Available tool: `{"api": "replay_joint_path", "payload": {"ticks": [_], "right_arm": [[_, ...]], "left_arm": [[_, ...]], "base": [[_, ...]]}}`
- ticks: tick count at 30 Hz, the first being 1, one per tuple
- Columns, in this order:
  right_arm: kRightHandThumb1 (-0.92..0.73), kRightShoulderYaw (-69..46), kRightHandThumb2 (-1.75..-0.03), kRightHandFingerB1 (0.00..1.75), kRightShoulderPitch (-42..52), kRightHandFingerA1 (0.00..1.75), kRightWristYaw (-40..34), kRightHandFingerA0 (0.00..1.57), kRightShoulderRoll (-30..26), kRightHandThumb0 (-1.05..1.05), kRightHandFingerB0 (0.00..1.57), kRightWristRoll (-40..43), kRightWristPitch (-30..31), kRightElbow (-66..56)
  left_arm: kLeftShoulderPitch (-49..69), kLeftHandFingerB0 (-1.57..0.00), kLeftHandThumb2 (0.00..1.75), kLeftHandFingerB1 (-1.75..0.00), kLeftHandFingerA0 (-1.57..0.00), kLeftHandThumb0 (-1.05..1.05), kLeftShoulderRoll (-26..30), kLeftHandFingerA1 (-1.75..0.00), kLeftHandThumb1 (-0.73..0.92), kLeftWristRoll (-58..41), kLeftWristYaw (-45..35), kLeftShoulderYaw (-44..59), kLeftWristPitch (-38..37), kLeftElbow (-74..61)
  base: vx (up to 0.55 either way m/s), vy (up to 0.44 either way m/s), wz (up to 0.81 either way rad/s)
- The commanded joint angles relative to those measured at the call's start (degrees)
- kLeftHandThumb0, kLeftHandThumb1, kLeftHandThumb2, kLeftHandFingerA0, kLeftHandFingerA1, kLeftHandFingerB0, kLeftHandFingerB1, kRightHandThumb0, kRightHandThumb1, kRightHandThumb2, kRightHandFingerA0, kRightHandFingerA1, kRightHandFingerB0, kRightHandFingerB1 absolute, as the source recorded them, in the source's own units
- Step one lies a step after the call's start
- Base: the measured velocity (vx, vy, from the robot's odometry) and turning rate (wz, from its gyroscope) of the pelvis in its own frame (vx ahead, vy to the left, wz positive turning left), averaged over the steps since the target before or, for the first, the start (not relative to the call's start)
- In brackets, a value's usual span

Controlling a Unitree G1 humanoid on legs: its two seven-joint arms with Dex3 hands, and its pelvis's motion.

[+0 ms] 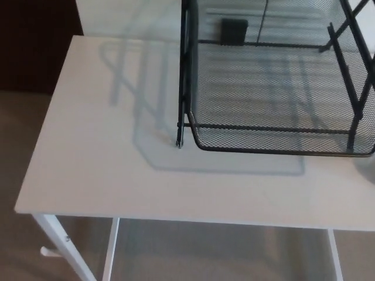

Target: The robot walks towards a desk on which a file tray is kept in the middle and a toilet paper roll is kept on its right. The robot uses its right hand to hook on finger in the gap of the roll and grabs it, lifts it and places it on the tray.

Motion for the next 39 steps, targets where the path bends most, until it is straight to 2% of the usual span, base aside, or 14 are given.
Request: {"api": "replay_joint_path", "payload": {"ticks": [1,7,11,12,13,17,18,20,22,25,26,29,31,39], "right_arm": [[-0.58,-10.25,-0.58,0.33,-4.59,0.52,12.45,0.13,-0.88,-0.32,0.0,12.92,0.96,-1.79],[-0.56,-15.66,-0.83,0.2,-9.3,0.68,14.21,0.39,-3.7,-0.28,0.0,15.33,9.33,-5.14],[-0.64,-18.18,-0.6,0.25,-9.49,0.54,14.91,0.07,-2.57,-0.36,0.0,15.15,3.36,-5.33],[-0.62,-18.86,-0.62,0.22,-8.55,0.67,14.87,0.26,-2.05,-0.33,0.02,15.7,3.92,-8.09],[-0.6,-20.33,-0.58,0.27,-7.66,0.64,14.81,0.16,-1.63,-0.35,0.0,17.1,6.22,-12.21],[-0.5,-21.35,-0.74,0.23,-8.69,0.58,13.81,0.1,-0.44,-0.37,0.0,16.32,2.4,-12.04],[-0.51,-20.85,-0.74,0.18,-9.55,0.57,15.16,0.09,-0.86,-0.4,0.0,15.74,-0.52,-10.77],[-0.5,-19.98,-0.75,0.17,-9.83,0.62,15.63,0.12,-2.01,-0.46,0.0,15.25,1.27,-13.59],[-0.49,-21.24,-0.74,0.2,-11.04,0.58,14.2,0.07,-1.55,-0.4,0.0,16.56,1.4,-17.51],[-0.5,-20.49,-0.65,0.28,-11.85,0.64,12.06,0.15,-2.01,-0.43,0.02,14.96,0.79,-23.11],[-0.38,-20.16,-0.75,0.39,-14.29,0.61,12.2,0.11,-3.15,-0.52,0.01,14.41,-0.27,-21.08],[-0.47,-20.59,-0.56,0.39,-18.07,0.63,11.62,0.1,-3.73,-0.39,0.04,14.86,-1.12,-19.4],[-0.47,-21.22,-0.57,0.39,-19.8,0.64,11.24,0.11,-4.31,-0.43,0.04,15.44,0.17,-20.98],[-0.5,-21.83,-0.63,0.35,-18.97,0.61,10.05,0.11,-5.46,-0.48,0.04,15.52,4.26,-23.85]], "left_arm": [[0.65,-0.06,1.09,-0.37,-0.08,-0.82,0.61,-0.5,0.76,0.19,0.1,-0.6,-1.13,-0.14],[0.13,-0.08,0.73,-0.28,-0.17,-0.8,1.32,-0.46,0.92,-0.5,-0.83,0.09,-1.11,-0.42],[-0.75,-0.09,0.73,-0.3,-0.17,-0.79,1.93,-0.49,0.92,-0.34,-1.4,-0.15,-0.81,-1.37],[-0.95,-0.03,1.12,-0.37,-0.22,-0.81,2.03,-0.59,0.77,-0.27,-1.4,-0.22,-0.86,-1.6],[-1.38,-0.1,0.73,-0.3,-0.2,-0.8,2.07,-0.51,0.92,-0.09,-1.19,-0.41,-0.63,-1.93],[-0.89,-0.09,0.73,-0.29,-0.18,-0.81,2.31,-0.49,0.92,-0.42,-2.15,-0.33,-0.81,-2.91],[-1.06,0.0,1.12,-0.51,-0.02,-0.37,2.34,-0.52,0.52,-0.7,-1.92,-0.02,-0.92,-3.18],[-1.23,-0.09,0.74,-0.3,-0.16,-0.81,2.52,-0.48,0.91,-0.5,-1.75,-0.18,-0.89,-2.95],[-1.29,0.0,1.11,-0.51,-0.02,-0.37,2.71,-0.52,0.5,-0.16,-1.79,-0.39,-2.73,-1.98],[-1.18,-0.07,0.74,-0.3,-0.15,-0.83,2.84,-0.49,0.92,-0.28,-2.41,-0.36,-3.29,-1.84],[-1.17,0.0,1.12,-0.51,-0.02,-0.37,2.75,-0.52,0.51,-0.67,-2.39,0.01,-3.13,-1.94],[-0.96,0.0,1.12,-0.51,-0.02,-0.37,2.79,-0.53,0.51,-0.85,-2.48,0.16,-2.7,-2.46],[-1.05,-0.09,0.71,-0.35,-0.16,-0.81,2.81,-0.53,0.92,-1.27,-2.69,0.65,-2.49,-2.51],[-1.43,-0.12,0.71,-0.35,-0.21,-0.8,2.43,-0.51,0.92,-1.19,-0.65,1.78,-3.7,-1.81]], "base": [[0.0,0.0,0.0],[0.0,-0.092,0.02],[-0.02,-0.045,-0.02],[0.0,0.0,0.0],[-0.05,0.069,-0.06],[-0.05,0.157,-0.05],[0.0,0.239,0.08],[-0.04,0.286,0.0],[-0.05,0.185,0.06],[0.0,0.076,0.06],[0.03,0.018,0.09],[-0.01,-0.02,0.04],[0.03,-0.078,0.11],[0.04,-0.095,0.04]]}}
